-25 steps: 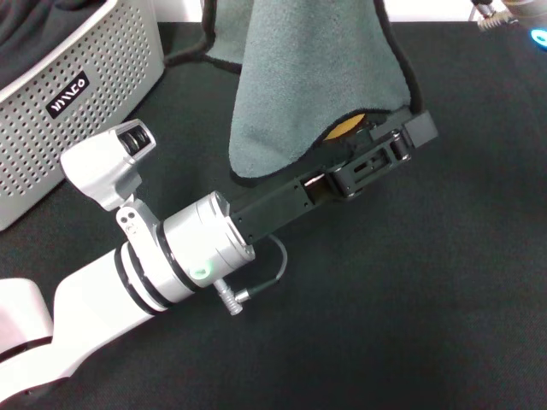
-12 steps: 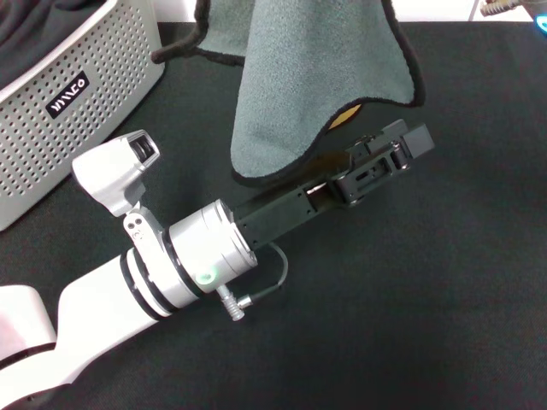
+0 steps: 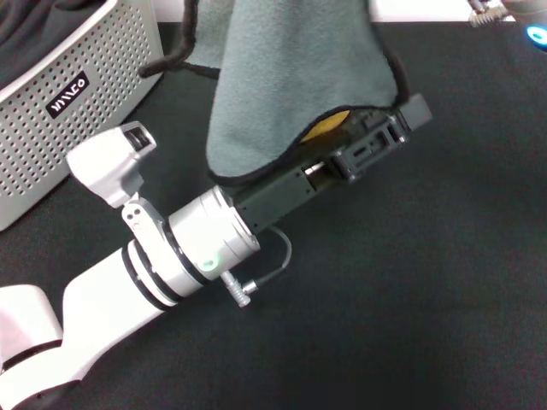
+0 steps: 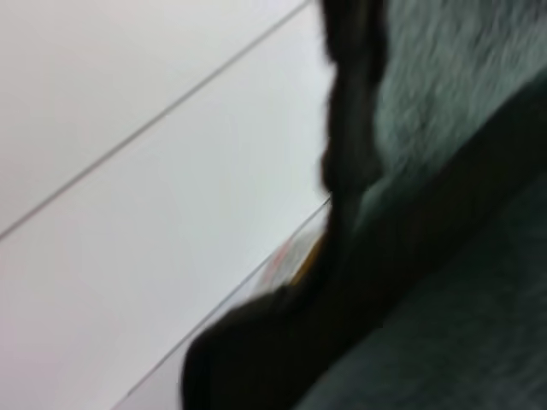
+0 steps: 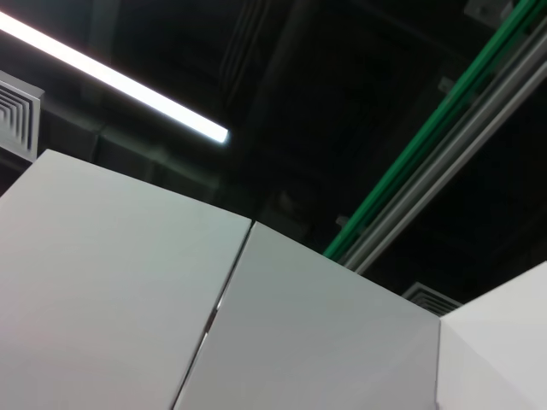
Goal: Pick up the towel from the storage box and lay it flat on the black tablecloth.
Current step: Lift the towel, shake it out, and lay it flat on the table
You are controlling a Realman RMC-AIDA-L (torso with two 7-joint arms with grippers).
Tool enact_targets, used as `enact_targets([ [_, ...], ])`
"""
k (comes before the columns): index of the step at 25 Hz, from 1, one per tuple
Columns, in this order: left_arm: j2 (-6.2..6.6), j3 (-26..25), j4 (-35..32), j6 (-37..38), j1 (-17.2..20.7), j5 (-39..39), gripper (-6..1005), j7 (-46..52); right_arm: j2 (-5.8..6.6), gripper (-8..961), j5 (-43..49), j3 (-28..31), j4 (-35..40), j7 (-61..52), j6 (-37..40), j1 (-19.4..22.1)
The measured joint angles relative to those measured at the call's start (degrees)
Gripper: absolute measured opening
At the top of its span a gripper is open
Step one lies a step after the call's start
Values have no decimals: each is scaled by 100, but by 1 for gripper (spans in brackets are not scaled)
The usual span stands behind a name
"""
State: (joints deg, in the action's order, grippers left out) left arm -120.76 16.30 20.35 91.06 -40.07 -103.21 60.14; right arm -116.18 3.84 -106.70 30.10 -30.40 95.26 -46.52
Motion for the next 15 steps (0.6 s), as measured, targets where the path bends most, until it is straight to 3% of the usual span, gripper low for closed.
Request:
enact_targets([
  [8, 0, -325, -223, 936, 319, 29, 515, -126, 0, 83, -1, 59, -34, 12, 91, 375],
  [15, 0, -453, -362, 1150, 608, 82, 515, -104, 0, 85, 0, 181, -46, 65, 306, 655],
])
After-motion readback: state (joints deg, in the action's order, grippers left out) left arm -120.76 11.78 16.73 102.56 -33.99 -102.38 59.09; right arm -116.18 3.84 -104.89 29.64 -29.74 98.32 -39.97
